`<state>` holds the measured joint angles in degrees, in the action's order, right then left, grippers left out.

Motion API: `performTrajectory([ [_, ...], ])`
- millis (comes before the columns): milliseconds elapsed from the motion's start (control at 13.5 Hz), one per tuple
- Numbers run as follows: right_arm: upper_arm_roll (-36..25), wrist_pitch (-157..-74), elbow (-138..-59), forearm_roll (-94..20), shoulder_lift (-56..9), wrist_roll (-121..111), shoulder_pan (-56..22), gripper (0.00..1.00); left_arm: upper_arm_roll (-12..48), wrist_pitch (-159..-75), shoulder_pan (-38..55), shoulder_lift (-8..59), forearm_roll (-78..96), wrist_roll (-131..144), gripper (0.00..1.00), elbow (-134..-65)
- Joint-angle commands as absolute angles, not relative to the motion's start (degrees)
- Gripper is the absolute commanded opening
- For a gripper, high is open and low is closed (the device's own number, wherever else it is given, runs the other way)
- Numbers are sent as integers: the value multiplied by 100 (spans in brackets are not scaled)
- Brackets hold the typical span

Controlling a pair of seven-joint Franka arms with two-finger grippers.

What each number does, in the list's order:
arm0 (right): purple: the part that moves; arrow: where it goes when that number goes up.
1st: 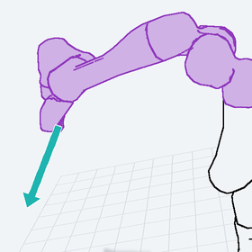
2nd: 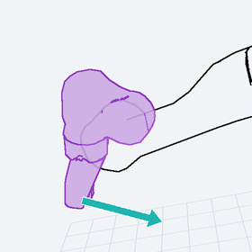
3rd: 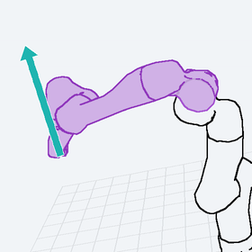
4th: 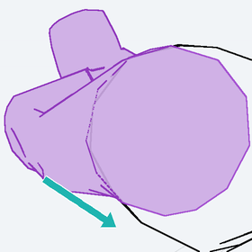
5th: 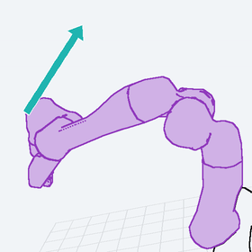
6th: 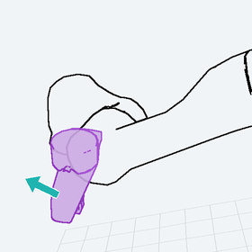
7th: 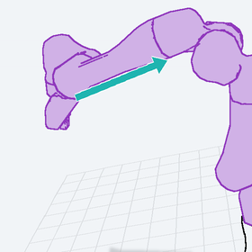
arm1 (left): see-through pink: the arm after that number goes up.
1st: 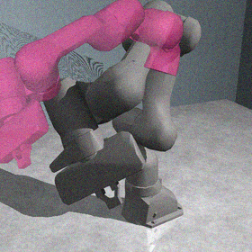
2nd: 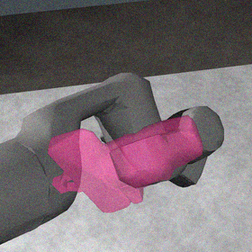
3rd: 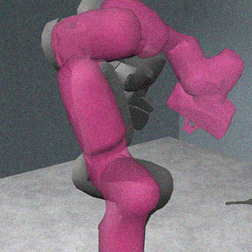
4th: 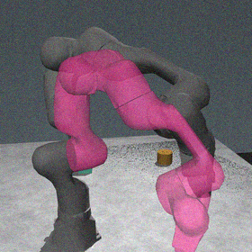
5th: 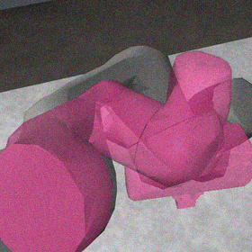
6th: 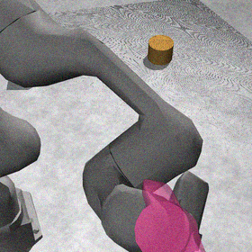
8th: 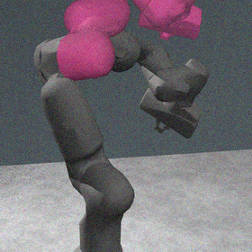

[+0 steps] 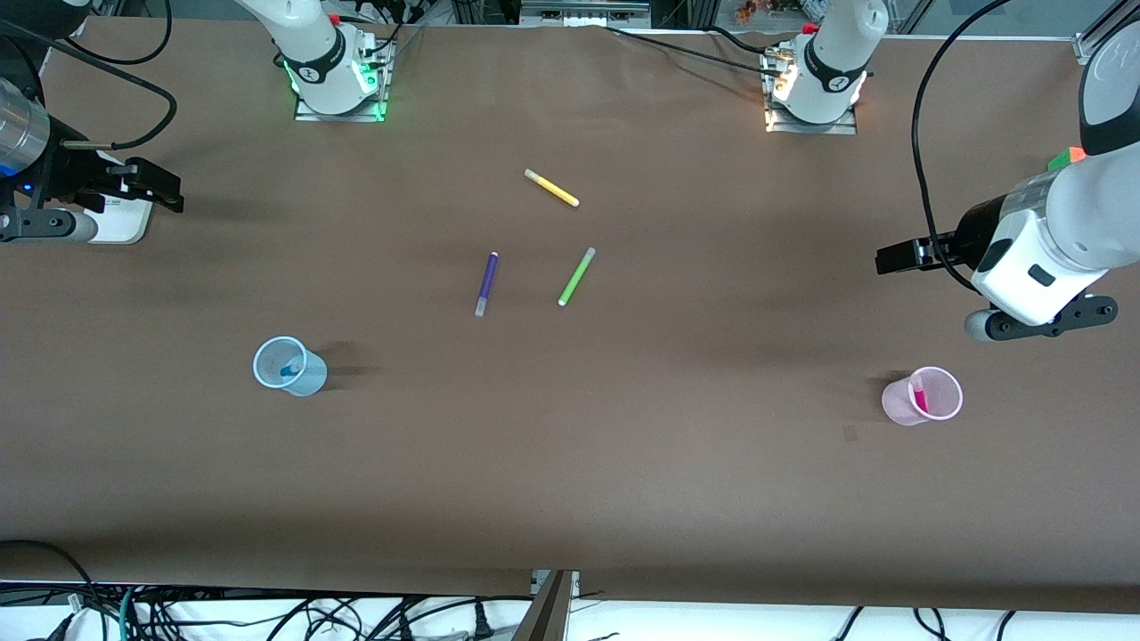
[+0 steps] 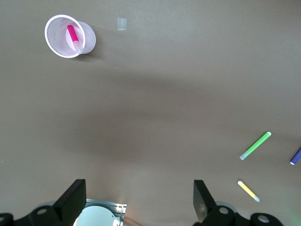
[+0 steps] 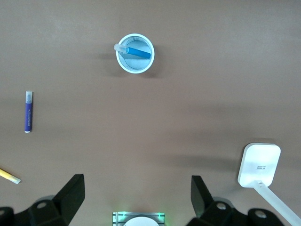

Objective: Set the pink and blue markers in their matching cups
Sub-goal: 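Open the left gripper and raise it away from the pink cup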

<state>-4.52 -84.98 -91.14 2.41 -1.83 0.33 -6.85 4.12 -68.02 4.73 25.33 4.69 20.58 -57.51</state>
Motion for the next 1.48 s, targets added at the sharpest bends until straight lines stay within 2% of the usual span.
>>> performTrajectory([
  [0, -413, -8446, -8991, 290, -220, 44, -633, 100, 396, -6881, 570, 2155, 290, 1899, 100, -6273],
  [222, -413, -8446, -8991, 281, -220, 53, -624, 100, 387, -8151, 642, 716, 79, 1401, 100, -8483],
  [296, -413, -8446, -8991, 281, -220, 61, -624, 100, 395, -8417, 441, 416, 88, 1119, 100, -8943],
  [593, -422, -8455, -8991, 281, -220, 62, -624, 100, 763, -8787, -78, 177, 123, 652, 100, -9088],
  [1407, -422, -8464, -8991, 281, -220, 62, -624, 100, 756, -9000, -88, 132, 105, 343, 100, -9053],
])
